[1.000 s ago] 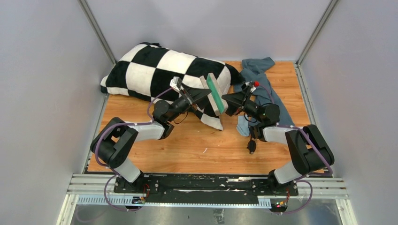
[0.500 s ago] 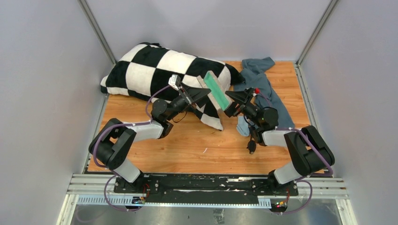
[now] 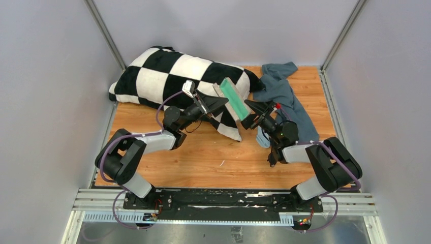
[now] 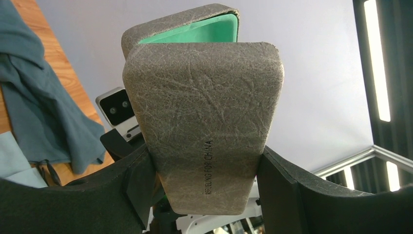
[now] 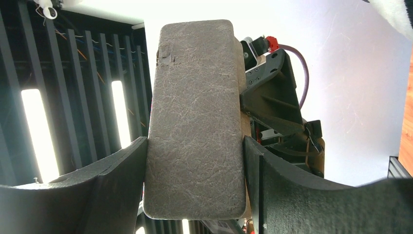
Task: Organize the sunglasses
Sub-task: Open the sunglasses case.
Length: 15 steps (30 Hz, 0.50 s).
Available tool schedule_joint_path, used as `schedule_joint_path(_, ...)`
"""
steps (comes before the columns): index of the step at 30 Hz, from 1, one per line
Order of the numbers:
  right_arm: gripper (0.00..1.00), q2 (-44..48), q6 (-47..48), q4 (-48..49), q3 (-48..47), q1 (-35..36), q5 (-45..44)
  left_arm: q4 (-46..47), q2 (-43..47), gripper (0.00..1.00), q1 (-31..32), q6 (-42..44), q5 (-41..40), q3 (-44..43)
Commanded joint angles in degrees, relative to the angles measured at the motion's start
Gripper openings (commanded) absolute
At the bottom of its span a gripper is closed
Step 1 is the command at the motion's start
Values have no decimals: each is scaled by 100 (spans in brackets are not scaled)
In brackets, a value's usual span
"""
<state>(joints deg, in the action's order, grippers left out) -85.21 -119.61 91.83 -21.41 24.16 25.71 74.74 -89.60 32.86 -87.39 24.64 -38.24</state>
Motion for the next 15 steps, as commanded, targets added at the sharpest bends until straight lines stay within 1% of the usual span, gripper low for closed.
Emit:
schedule_joint_path(1,0,-135,-1599,-34,350,88,-233,1443,596,0,40,186,635,-355)
schedule_joint_path(6,0,-26,-1758,-38,445,83,-394,1472,621,0,43,514,986,-230)
schedule_joint_path(11,0,-20,-1815,-34,616,87,-478,1498,586,0,44,583,1121,-182)
schedule_joint_path(15,0,44,-1878,-34,706,79,-642,1491,787,0,42,687,1312,-274)
